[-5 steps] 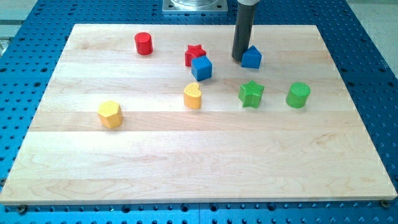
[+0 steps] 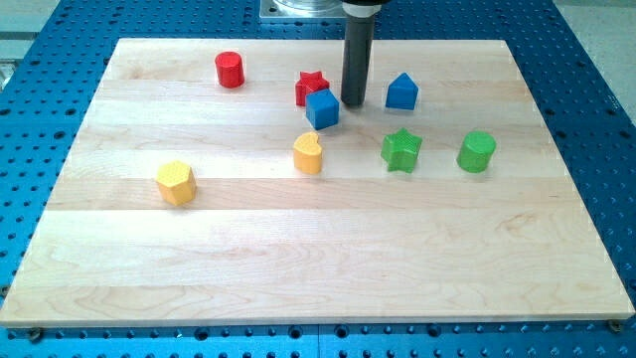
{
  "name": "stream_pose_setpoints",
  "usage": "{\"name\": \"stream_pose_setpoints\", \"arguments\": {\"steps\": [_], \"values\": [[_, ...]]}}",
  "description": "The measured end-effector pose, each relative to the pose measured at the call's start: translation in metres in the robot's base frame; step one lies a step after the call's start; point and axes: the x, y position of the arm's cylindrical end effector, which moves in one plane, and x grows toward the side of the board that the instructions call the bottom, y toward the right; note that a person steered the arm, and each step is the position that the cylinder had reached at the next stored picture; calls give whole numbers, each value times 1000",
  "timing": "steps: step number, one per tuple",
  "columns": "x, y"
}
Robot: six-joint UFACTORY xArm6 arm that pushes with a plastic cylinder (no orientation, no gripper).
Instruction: Place the red star into the red circle
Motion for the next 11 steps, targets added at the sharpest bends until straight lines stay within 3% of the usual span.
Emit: {"name": "stream_pose_setpoints", "arguments": {"steps": [4,5,6,7,10,11], "values": [[1,-124],[35,-128],[69,-122],[74,-100],[41,-68],[60,-38]]}}
